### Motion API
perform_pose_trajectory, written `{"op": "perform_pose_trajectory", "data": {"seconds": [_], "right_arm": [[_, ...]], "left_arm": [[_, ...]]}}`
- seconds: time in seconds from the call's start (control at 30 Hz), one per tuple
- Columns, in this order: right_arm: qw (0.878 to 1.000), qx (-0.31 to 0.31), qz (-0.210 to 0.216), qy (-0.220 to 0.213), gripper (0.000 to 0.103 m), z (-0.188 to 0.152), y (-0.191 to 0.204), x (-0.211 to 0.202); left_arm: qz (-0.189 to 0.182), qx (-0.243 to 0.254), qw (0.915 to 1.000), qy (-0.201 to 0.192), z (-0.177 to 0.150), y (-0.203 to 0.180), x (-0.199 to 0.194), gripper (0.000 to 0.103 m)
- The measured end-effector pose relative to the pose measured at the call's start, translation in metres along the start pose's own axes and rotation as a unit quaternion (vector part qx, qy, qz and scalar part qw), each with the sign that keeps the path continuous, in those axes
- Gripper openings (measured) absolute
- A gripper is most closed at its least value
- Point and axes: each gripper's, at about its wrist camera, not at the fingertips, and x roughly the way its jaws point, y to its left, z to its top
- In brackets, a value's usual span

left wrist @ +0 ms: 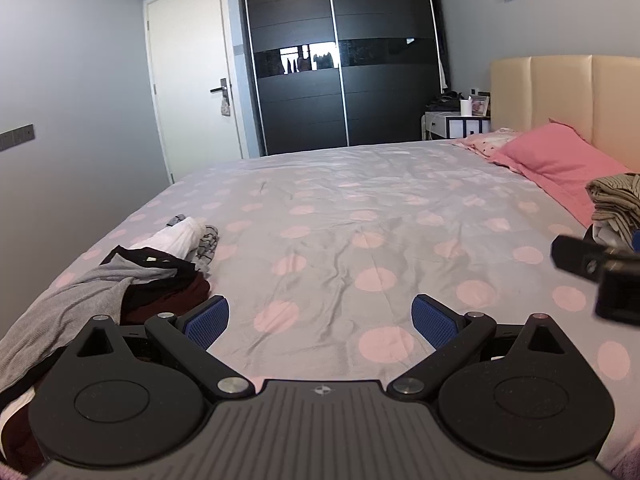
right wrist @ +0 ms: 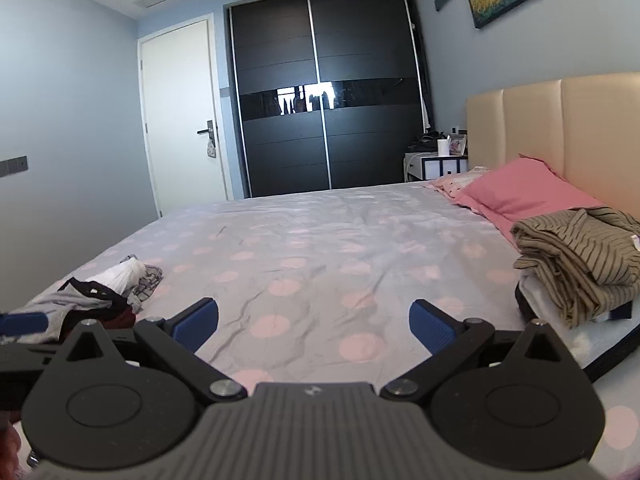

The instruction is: Fold clothes

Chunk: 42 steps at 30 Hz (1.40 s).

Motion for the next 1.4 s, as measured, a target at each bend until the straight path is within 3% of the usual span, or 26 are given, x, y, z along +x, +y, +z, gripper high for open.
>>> {"op": "perform_pose_trajectory", "data": {"seconds": [0.13,0.3,0.47,0.6,0.8,1.4], "right_arm": [[0.999,-0.028,-0.013,0.010,0.102,0.001,-0.002,0.001],[0.997,-0.056,-0.020,0.045,0.103,0.001,0.017,0.025],[0.997,-0.058,-0.023,0.039,0.103,-0.015,0.026,0.040],[0.998,-0.047,-0.023,0.045,0.103,-0.018,0.021,0.039],[0.998,-0.039,-0.028,0.051,0.103,-0.020,0.016,0.041],[0.998,-0.032,-0.025,0.053,0.103,-0.023,0.011,0.037]], "left_arm": [[0.028,0.004,0.9996,0.005,-0.009,-0.002,0.016,0.100],[-0.010,-0.043,0.9978,0.050,-0.013,0.019,0.041,0.100],[0.007,-0.046,0.9979,0.045,-0.019,0.021,0.047,0.099],[-0.022,-0.048,0.9965,0.065,-0.022,0.026,0.052,0.092],[-0.020,-0.076,0.9945,0.070,-0.021,0.027,0.054,0.092],[-0.015,-0.055,0.9948,0.085,-0.021,0.018,0.054,0.092]]}}
